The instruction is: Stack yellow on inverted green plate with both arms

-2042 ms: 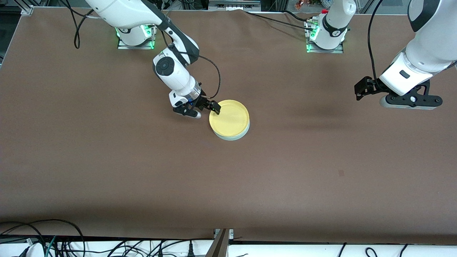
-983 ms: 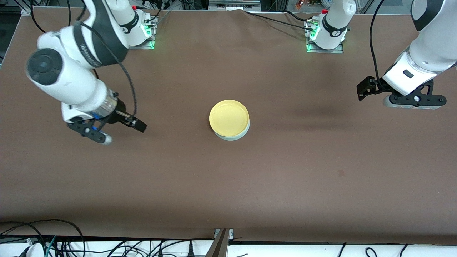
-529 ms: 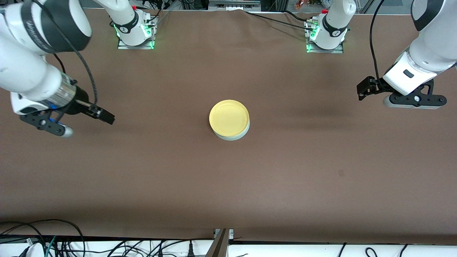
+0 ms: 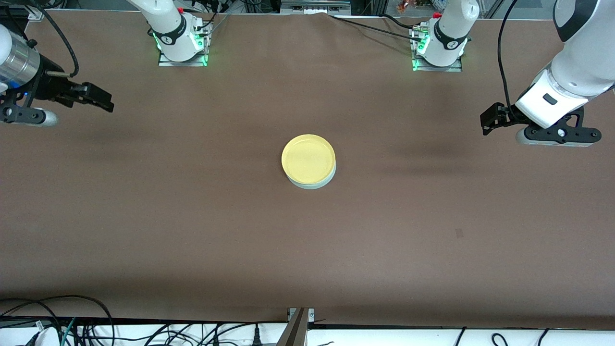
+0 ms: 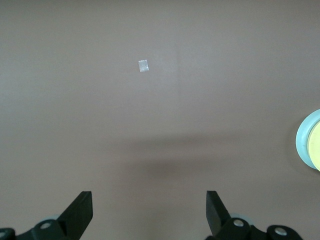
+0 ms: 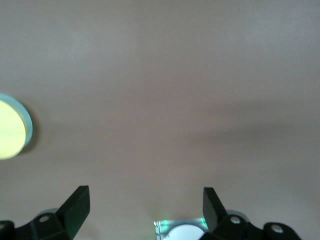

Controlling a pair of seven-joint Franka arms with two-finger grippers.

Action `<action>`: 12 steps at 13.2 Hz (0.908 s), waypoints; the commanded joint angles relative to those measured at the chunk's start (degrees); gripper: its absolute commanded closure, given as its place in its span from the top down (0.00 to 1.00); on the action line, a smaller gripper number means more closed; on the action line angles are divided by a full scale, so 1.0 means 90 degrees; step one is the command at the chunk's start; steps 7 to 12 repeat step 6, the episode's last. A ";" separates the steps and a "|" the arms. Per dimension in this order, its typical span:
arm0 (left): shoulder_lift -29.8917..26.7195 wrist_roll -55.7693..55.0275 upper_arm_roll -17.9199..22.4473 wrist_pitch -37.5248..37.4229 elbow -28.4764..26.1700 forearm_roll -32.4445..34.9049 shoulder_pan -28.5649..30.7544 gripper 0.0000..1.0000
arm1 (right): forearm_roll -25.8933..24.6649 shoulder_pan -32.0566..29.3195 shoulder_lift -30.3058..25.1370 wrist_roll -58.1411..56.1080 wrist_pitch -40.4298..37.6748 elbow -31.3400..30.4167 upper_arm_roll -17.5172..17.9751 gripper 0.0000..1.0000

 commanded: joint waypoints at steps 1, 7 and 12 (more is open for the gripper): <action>-0.0048 0.0018 -0.0006 -0.0121 0.0063 0.0002 0.0007 1.00 | -0.0088 -0.0030 -0.0094 -0.0231 -0.0080 -0.0107 0.0030 1.00; -0.0048 0.0018 -0.0006 -0.0121 0.0063 0.0002 0.0007 1.00 | -0.0108 -0.0020 -0.0094 -0.0359 -0.0032 -0.0107 0.0040 1.00; -0.0048 0.0018 -0.0006 -0.0121 0.0063 0.0002 0.0007 1.00 | -0.0108 -0.0020 -0.0094 -0.0359 -0.0032 -0.0107 0.0040 1.00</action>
